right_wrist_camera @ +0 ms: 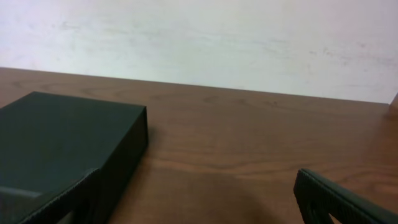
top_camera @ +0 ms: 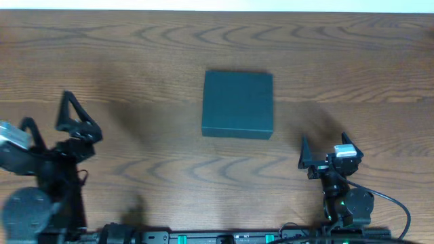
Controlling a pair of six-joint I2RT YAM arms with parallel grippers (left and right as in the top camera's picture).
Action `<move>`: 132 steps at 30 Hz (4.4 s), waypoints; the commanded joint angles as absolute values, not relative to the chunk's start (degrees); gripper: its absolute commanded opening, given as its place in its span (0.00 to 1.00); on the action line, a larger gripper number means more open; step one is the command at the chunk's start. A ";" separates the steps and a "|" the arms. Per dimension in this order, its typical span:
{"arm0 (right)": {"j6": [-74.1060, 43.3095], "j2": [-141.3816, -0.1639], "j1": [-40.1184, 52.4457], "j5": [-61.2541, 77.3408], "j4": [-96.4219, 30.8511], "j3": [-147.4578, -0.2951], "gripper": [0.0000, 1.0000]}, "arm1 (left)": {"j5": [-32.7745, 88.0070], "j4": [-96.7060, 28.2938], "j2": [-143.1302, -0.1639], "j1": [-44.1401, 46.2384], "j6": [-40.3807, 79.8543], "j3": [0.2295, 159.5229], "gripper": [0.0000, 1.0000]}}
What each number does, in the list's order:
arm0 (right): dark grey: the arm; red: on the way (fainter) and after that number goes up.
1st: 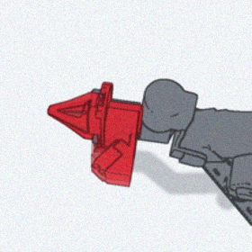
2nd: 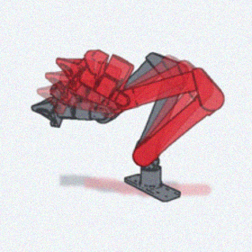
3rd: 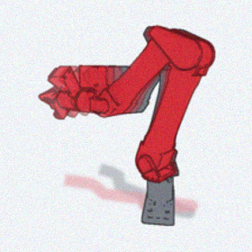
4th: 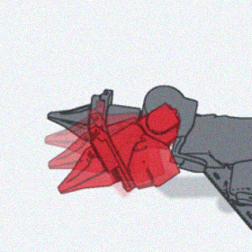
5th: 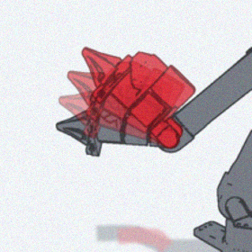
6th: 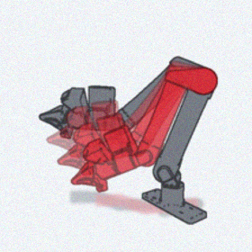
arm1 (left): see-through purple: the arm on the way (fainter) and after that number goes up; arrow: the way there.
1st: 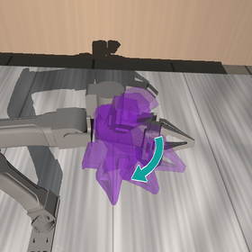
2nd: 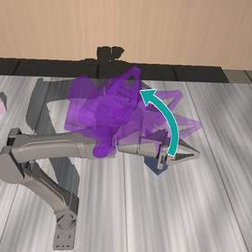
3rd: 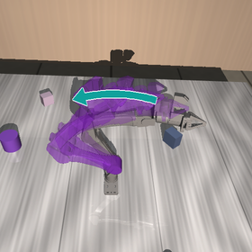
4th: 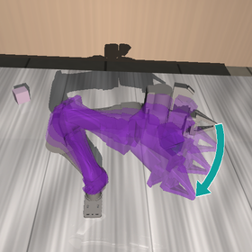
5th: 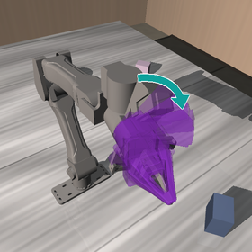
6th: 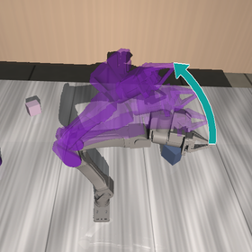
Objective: Pack container
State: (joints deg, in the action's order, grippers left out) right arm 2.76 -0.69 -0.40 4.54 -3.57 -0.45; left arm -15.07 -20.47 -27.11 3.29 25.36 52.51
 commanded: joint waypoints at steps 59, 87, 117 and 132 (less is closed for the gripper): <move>3.27 -0.30 0.08 4.95 -3.68 -0.30 0.99 | -2.09 -3.75 -0.10 0.45 17.78 3.60 0.99; 3.29 -0.30 0.08 4.95 -3.66 -0.30 0.99 | 1.08 -3.25 -0.10 0.45 -2.79 0.23 0.99; 3.29 -0.30 0.08 4.95 -3.68 -0.30 0.99 | 1.04 -3.81 -0.23 0.45 -3.42 0.23 0.98; 3.29 -0.30 0.08 4.95 -3.68 -0.30 0.99 | 1.02 -3.81 -0.23 0.45 -3.42 0.23 0.98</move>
State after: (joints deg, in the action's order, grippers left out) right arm 2.76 -0.69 -0.40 4.54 -3.57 -0.45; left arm 1.13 -2.57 -0.58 0.75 -2.85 1.80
